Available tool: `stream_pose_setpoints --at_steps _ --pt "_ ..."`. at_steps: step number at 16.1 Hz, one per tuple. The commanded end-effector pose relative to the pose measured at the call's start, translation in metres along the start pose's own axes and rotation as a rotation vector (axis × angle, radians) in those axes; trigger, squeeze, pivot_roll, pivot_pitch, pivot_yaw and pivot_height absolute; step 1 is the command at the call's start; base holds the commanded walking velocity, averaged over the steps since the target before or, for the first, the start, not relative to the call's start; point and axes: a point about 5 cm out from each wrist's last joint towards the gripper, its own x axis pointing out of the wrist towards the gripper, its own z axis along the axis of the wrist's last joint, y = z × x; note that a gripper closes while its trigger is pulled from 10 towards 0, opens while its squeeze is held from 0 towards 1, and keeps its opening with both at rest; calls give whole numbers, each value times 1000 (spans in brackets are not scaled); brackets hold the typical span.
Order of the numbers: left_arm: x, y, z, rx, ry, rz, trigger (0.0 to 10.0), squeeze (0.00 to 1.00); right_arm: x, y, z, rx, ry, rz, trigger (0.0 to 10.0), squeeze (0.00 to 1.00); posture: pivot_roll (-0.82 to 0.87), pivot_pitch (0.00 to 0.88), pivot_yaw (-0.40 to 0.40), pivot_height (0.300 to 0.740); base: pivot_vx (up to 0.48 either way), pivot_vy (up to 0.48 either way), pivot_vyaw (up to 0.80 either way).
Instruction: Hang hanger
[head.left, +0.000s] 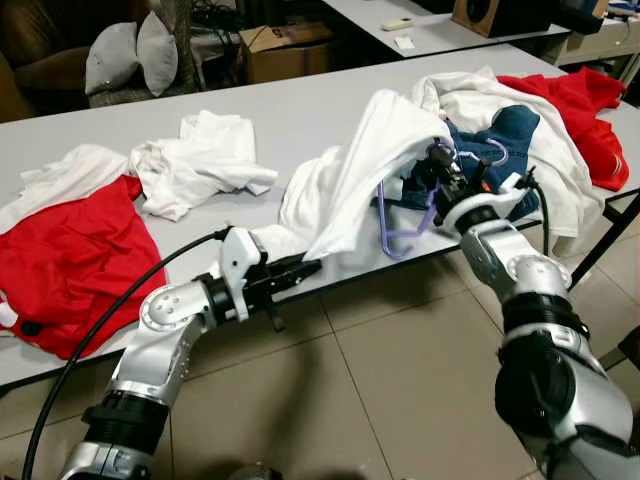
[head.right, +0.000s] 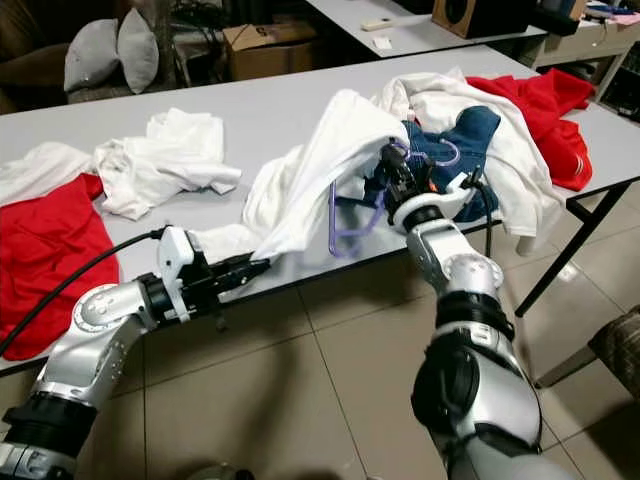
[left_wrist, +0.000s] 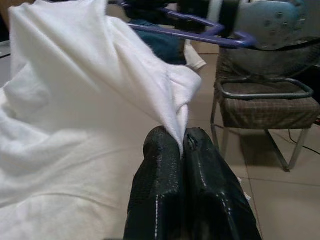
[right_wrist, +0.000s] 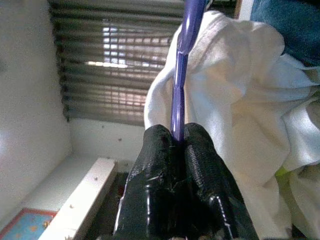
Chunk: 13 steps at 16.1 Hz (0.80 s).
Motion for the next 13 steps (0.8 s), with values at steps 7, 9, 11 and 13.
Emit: stream_pose_setpoints --at_steps 7,9,11,13 --pt "14 -14 8 21 11 -107 0 0 18 9 -2 6 -94 -33 10000 0 -16 0 16 740 0 0 0" --pt "19 -18 19 8 -32 -136 0 0 20 8 -5 -11 -97 -48 10000 0 -9 0 18 740 0 0 0" --pt "23 -17 27 -16 -80 -122 0 0 22 9 -8 -22 -87 -38 10000 0 -8 0 18 740 0 0 0" --pt "19 -19 31 -24 -87 -153 0 0 23 10 -8 -26 -90 -35 10000 0 -10 0 19 740 0 0 0"
